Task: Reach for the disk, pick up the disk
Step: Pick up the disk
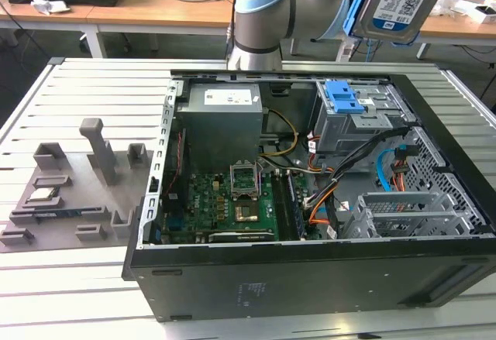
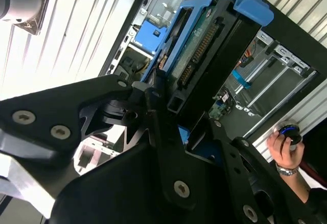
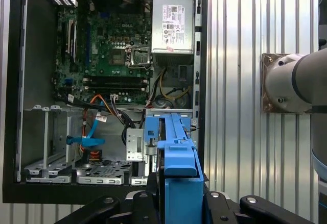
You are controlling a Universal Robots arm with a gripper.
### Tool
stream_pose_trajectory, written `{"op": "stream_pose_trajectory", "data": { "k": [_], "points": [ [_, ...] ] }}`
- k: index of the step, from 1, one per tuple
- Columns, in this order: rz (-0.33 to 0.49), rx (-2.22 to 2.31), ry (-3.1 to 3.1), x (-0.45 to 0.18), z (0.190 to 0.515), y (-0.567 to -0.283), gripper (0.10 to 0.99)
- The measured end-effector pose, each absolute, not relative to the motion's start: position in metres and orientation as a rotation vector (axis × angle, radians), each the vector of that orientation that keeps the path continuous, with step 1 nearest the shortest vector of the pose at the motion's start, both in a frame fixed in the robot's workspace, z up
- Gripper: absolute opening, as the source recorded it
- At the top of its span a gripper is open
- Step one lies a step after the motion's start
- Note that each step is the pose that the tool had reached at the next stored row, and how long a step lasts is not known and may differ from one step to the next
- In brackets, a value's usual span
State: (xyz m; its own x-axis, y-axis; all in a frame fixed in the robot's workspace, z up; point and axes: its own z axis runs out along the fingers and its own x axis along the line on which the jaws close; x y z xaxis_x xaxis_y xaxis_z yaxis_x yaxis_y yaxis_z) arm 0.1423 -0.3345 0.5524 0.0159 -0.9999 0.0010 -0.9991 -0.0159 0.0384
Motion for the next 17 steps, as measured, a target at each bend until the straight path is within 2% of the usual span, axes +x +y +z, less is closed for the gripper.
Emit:
{"op": "stream_pose_trajectory", "data": {
  "k": [9, 17],
  "points": [
    [-0.041, 2.219, -2.184, 0.143, 0.553, -0.336, 0.365],
    [-0.041, 2.219, -2.184, 0.143, 0.552, -0.351, 0.365]
  ]
}}
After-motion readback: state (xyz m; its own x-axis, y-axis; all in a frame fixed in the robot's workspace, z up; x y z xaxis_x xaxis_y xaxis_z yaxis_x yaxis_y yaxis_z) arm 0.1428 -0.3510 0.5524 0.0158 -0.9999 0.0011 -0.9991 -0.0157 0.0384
